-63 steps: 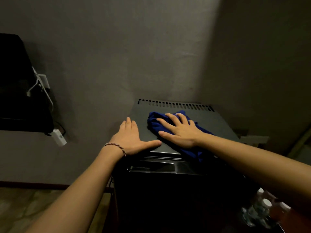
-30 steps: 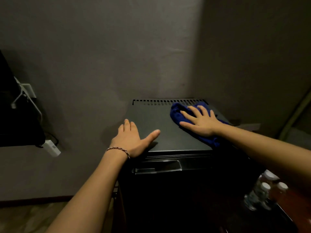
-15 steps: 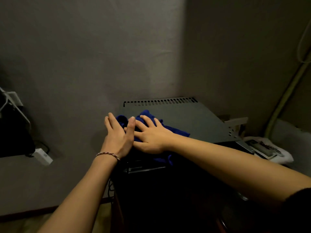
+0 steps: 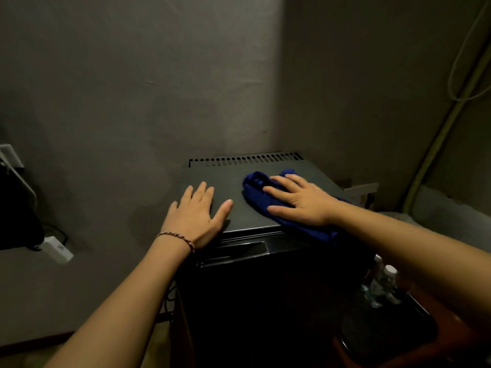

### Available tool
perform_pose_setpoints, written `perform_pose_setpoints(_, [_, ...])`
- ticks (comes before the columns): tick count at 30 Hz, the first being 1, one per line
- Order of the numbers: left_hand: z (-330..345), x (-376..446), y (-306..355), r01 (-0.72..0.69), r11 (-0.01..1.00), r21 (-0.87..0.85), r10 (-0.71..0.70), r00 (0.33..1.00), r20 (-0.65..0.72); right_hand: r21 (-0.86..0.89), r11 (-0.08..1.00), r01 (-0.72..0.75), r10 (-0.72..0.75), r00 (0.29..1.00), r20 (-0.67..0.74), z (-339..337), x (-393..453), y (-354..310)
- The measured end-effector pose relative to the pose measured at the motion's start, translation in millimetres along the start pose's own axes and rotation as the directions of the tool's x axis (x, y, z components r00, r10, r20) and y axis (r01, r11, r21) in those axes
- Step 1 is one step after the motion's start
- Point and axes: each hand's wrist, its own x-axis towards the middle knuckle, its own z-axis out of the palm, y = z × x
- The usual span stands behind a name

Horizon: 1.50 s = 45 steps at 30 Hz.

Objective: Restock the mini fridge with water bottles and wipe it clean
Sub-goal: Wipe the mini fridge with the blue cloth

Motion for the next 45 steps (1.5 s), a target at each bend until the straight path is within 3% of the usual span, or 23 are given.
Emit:
perform_pose_setpoints(4, [-3.2,4.7,1.3,-0.008,0.996,0.085,-0.005,0.990,0.143,0.021,0.974,-0.227,0.226,0.973,0.043,-5.6,-1.0,21.8])
perform_pose_setpoints(7, [-5.5,11.9,1.4,-0.026,0.991,0.127,-0.002,0.975,0.221,0.008,0.967,-0.256,0.254,0.964,0.082,-3.5,-5.4,6.1])
perform_pose_setpoints(18, [3.1,47.1,30.8,0.006,0.987,0.161,-0.050,0.961,0.271,-0.007,0.996,-0.084,0.084,0.996,0.008,3.7,-22.2,-2.4])
perform_pose_setpoints(28, [16.9,75.6,65.6,0.014,0.988,0.152,-0.056,0.959,0.278,0.044,0.979,-0.197,0.195,0.980,0.050,-3.7,37.0,71.8])
perform_pose_setpoints(32, [29.5,98.9,98.4,0.050,0.987,0.153,-0.091,0.958,0.272,0.078,0.982,-0.169,0.164,0.984,0.064,-4.8,70.5,107.5])
perform_pose_setpoints(37, [46.2,136.1,146.7,0.127,0.980,0.156,-0.163,0.954,0.252,0.247,0.966,-0.074,0.072,0.997,0.014,-1.5,100.8,147.3])
perform_pose_setpoints(45, [59.6,166.9,179.6,0.267,0.949,0.168,-0.299,0.932,0.207,0.550,0.832,0.071,-0.006,0.993,-0.119,12.5,133.4,193.6])
